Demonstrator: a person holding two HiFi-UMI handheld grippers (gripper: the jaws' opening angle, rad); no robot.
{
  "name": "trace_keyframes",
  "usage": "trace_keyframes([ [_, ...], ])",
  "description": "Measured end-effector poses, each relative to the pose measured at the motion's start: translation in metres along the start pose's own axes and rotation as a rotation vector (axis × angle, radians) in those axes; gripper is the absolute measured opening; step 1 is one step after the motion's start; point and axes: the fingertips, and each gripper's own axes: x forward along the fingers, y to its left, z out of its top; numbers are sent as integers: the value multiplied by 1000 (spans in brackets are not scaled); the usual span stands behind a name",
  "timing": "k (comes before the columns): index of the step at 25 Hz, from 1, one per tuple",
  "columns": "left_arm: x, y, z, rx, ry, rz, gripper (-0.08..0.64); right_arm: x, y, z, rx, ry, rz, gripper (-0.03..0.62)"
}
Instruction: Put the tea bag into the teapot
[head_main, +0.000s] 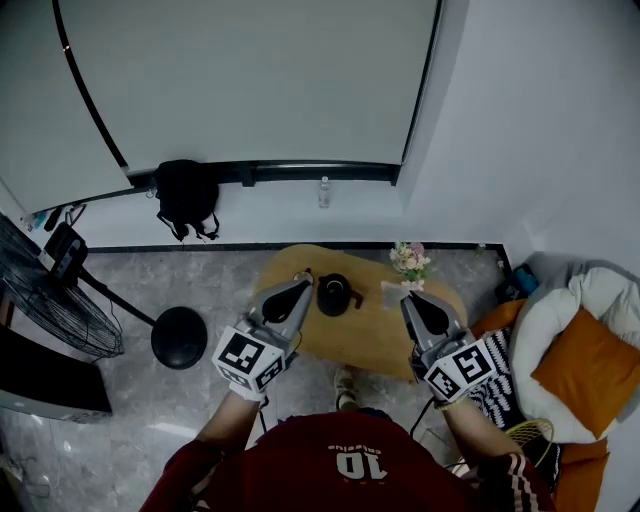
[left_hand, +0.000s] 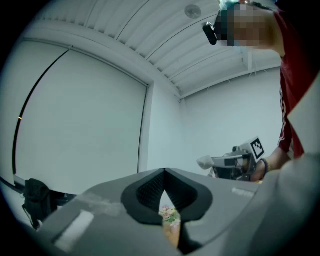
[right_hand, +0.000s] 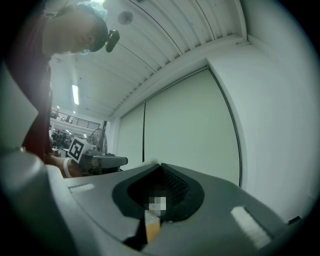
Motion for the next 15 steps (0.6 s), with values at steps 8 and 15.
trace_keyframes([
  [8,3,9,-11,-37,0,12,2,20,-16,-23,16,26,3,0],
  [15,10,22,-22,-58,5,24,2,49,-33,-65,30,78,3,0],
])
